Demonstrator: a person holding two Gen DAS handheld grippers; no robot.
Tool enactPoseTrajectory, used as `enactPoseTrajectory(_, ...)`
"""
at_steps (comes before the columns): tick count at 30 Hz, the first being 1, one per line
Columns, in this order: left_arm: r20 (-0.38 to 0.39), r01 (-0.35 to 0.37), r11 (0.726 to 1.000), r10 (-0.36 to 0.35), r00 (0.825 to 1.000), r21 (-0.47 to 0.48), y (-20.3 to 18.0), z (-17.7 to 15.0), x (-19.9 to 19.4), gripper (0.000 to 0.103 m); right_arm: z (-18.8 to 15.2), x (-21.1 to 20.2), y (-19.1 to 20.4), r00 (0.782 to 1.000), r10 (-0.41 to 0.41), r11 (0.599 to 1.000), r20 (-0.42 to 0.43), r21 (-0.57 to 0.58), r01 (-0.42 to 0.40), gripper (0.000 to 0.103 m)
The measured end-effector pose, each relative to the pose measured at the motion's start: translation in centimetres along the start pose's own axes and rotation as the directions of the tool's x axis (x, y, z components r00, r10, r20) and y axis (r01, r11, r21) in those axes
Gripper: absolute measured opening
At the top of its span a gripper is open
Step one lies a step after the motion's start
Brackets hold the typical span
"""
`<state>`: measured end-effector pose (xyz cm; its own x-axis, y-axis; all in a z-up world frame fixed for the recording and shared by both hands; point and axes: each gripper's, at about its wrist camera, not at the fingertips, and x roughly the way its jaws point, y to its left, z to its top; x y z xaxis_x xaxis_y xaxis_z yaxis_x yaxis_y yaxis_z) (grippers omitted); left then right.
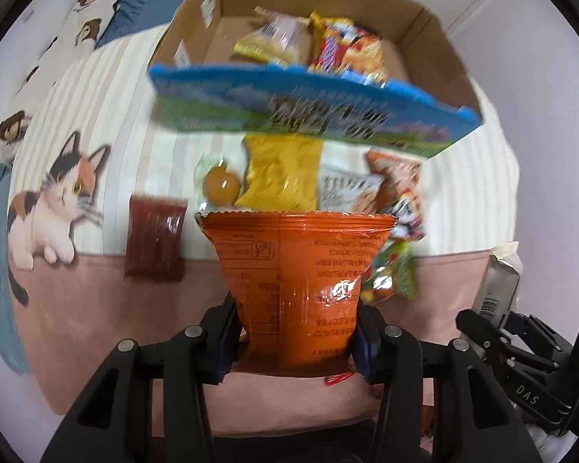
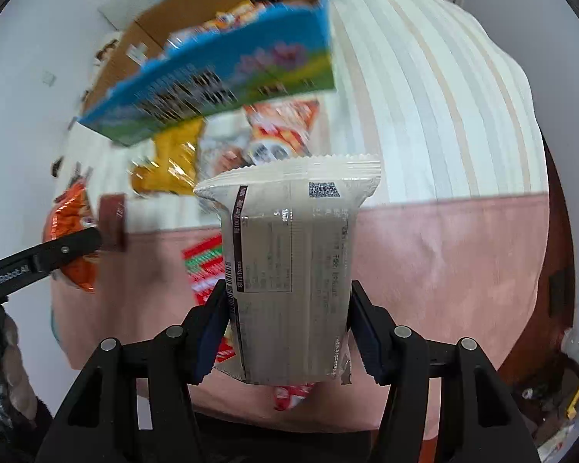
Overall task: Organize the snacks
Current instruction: 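Carry both snacks into the cardboard box and open both tools to release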
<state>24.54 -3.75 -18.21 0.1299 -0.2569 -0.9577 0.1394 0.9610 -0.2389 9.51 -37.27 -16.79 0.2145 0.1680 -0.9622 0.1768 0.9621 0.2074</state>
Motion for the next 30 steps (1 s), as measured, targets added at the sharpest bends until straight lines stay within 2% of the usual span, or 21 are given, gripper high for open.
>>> enactPoseTrajectory(7,0.066,0.044,0.999,-0.045,0.997,0.017,0.3,4.4,-3.3,0.045,4.4,-2.7,2.5,0.994,0.087,0.996,0.072,-0.025,-0.085,0.062)
enactPoseTrajectory(12,0.127,0.050,0.999,-0.051,0.991,0.012,0.7,9.7,-5.3,0.045,9.2,-4.3,4.3,0.980,0.161,0.986,0.114,-0.051,-0.157,0.062)
enactPoseTrajectory(15,0.137,0.042,0.999,-0.042,0.990,-0.002,1.4,13.2,-5.3,0.045,12.2,-4.2,5.6,0.975,0.175,0.984,0.134,-0.069,-0.167,0.062)
enactPoseTrajectory(19,0.102,0.036,0.999,-0.033,0.994,-0.032,3.0,17.6,-3.8,0.045,17.2,-2.3,7.6,0.974,0.196,0.979,0.109,-0.079,-0.189,0.062)
enactPoseTrajectory(23,0.003,0.020,0.997,-0.020,1.000,-0.071,5.1,21.3,-0.5,0.045,21.1,0.7,9.6,0.977,0.206,0.977,0.056,-0.074,-0.201,0.062)
enactPoseTrajectory(27,-0.069,-0.036,0.997,0.032,0.997,-0.063,6.4,22.9,2.6,0.046,23.5,3.7,11.0,0.980,0.201,0.977,-0.001,-0.070,-0.200,0.062)
enactPoseTrajectory(30,-0.125,-0.048,0.996,0.038,0.991,-0.080,7.3,23.4,4.8,0.045,24.5,5.8,11.9,0.983,0.178,0.980,-0.035,-0.084,-0.181,0.062)
